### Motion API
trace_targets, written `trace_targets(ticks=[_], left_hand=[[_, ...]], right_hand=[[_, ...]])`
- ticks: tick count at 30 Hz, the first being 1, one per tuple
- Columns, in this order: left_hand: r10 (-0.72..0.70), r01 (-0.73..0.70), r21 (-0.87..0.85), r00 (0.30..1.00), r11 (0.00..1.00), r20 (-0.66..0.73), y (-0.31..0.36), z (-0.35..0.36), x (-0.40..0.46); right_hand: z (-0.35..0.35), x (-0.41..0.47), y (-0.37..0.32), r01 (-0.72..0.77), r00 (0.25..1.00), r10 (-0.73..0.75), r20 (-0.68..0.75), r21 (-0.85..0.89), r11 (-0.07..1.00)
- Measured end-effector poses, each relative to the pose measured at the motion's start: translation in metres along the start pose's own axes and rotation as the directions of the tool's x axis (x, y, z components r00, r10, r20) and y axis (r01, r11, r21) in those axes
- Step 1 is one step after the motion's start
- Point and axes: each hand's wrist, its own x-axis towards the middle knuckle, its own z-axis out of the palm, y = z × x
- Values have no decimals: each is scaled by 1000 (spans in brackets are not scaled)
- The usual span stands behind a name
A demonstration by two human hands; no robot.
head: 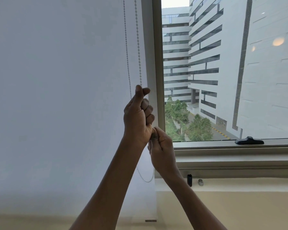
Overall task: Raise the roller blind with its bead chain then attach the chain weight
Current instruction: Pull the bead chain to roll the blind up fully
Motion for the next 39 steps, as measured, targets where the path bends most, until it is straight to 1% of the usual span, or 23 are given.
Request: trace_targets(ticks=[3,5,6,8,11,13,15,17,19,22,25,29,32,34,36,39], left_hand=[[5,-4,26,999,1000,-33,-6,-14,-10],[21,-18,50,998,999,-62,-9,-24,-17],[39,-34,67,996,997,-75,-10,-28,-20],[87,-76,119,992,990,-93,-15,-32,-25],[175,-129,300,976,945,-130,-28,-29,-34],[269,-183,454,954,872,-132,-39,-25,-42],[366,-246,558,924,793,-113,-48,-21,-48],[422,-285,599,901,748,-97,-53,-17,-53],[438,-296,626,895,721,-81,-55,-13,-54],[423,-269,631,900,728,-104,-57,-16,-51],[404,-247,622,906,743,-124,-58,-21,-51],[380,-247,608,920,754,-98,-56,-15,-56],[388,-272,600,919,752,-70,-59,-15,-57],[320,-235,574,946,785,-51,-62,-18,-57],[213,-167,550,977,818,-19,-63,-22,-57],[96,-69,587,995,807,-16,-49,-23,-46]], right_hand=[[-11,-8,10,-120,984,113,140,44,992],[-23,-10,9,-173,960,154,233,63,983],[-28,-7,6,-182,956,164,245,52,982],[-33,5,-5,-164,963,158,221,10,986],[-28,35,-37,-85,982,82,172,12,996],[-20,56,-63,-60,984,45,171,82,995],[-13,74,-88,-102,974,50,222,231,967],[-7,88,-106,-192,956,95,276,346,918],[-1,94,-114,-254,951,160,263,374,892],[6,93,-111,-246,966,178,189,444,861],[9,89,-107,-153,986,103,129,472,868],[13,86,-105,34,999,-41,15,329,944],[14,83,-101,143,989,-132,-71,201,969],[12,78,-95,179,980,-164,-115,129,975],[9,72,-85,178,974,-163,-157,81,981],[6,59,-72,185,962,-181,-204,0,983]])
